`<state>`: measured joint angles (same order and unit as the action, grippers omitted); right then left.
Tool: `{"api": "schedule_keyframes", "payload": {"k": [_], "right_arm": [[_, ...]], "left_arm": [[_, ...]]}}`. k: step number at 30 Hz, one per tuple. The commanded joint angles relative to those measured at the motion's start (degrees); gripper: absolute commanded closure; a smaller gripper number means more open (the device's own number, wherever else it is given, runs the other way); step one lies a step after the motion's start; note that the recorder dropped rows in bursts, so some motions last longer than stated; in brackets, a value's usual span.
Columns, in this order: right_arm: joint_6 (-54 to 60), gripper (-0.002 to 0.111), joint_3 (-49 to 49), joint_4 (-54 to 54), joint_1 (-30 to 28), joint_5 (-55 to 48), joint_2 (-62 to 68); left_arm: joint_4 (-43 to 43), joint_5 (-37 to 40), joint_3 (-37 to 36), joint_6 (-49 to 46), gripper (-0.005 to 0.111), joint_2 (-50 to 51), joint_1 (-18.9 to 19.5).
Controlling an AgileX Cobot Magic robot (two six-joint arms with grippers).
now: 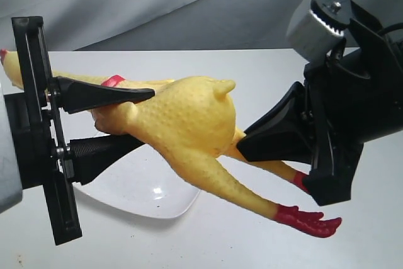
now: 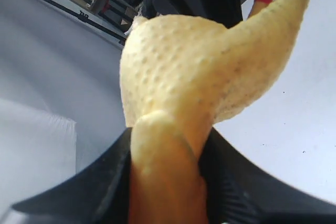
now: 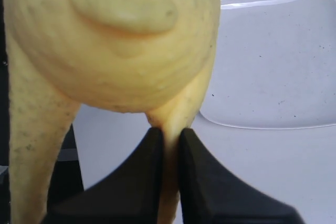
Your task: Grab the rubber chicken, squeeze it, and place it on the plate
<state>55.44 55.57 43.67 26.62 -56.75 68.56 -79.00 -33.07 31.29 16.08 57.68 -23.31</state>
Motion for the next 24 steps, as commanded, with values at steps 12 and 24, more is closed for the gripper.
{"api": "schedule_keyframes", "payload": {"k": [12,24], "right_arm": [[0.5,0.108,0.2,2.0,0.3,0.5,-0.2],[0.3,0.108,0.2,2.0,0.3,0.5,-0.2]], "left_arm": [[-1.2,0.6,0.3,1.9,0.022,-0.3,-0.2],[-1.7,0.6,0.3,1.9,0.069,-0.3,-0.2]]}}
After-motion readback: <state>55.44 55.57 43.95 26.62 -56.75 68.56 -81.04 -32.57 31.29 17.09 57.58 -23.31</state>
